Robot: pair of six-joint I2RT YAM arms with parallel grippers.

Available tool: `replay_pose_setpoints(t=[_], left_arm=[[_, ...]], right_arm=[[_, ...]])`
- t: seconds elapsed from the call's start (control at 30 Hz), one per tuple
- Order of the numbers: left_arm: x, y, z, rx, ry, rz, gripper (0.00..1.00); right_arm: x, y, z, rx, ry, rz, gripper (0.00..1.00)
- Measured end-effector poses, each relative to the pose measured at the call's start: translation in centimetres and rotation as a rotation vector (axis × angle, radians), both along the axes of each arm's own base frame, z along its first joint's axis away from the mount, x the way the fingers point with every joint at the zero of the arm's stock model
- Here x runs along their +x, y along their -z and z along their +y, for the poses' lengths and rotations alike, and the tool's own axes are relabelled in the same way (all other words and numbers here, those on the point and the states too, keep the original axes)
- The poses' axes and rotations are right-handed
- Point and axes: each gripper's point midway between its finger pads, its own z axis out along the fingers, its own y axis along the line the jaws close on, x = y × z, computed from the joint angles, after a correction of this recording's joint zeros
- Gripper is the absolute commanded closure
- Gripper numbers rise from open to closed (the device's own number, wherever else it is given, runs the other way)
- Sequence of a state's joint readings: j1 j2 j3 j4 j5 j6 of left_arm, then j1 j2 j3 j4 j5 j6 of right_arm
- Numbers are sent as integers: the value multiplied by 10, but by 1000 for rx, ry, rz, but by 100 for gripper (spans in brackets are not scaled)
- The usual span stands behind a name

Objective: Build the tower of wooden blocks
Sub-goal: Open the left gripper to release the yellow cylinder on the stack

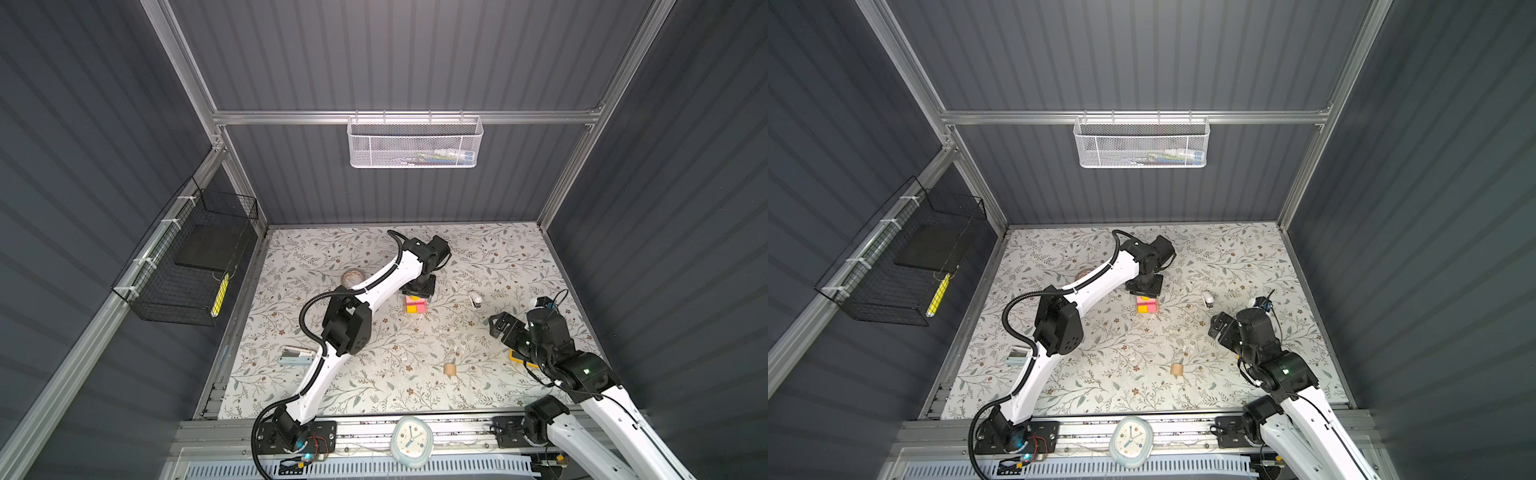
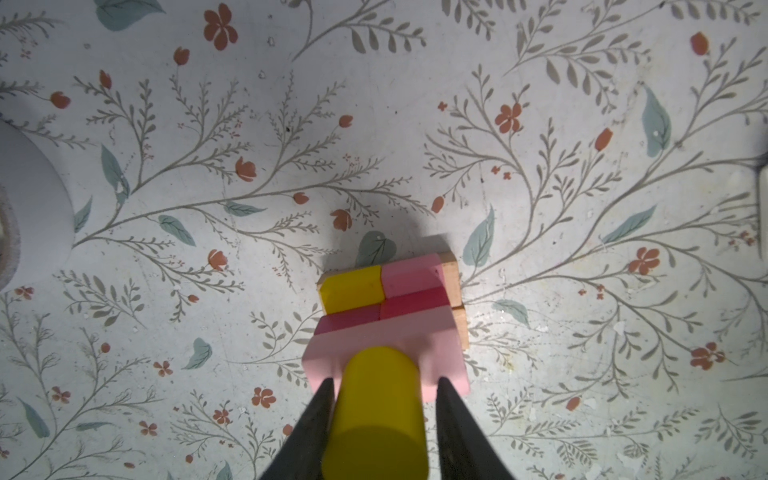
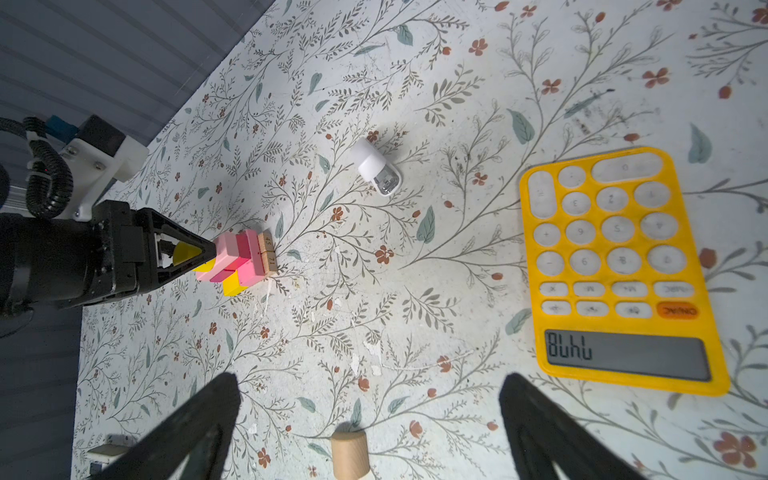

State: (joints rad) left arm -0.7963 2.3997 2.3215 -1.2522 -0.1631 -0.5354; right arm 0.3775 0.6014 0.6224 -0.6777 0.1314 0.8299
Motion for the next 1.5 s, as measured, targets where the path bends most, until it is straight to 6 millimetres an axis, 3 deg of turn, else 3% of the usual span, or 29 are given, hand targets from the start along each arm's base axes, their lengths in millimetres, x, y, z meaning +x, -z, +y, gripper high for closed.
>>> replay_pose_setpoints(t=[1.03, 1.37, 1.5], left_arm=[[3, 0, 0, -14, -23, -5, 63], [4, 0, 0, -14, -25, -5, 54], [4, 0, 0, -15, -30, -5, 43]], right_arm=[[-1, 3, 0, -3, 0, 7, 1], [-1, 3, 0, -3, 0, 7, 1], [-1, 3, 0, -3, 0, 7, 1]])
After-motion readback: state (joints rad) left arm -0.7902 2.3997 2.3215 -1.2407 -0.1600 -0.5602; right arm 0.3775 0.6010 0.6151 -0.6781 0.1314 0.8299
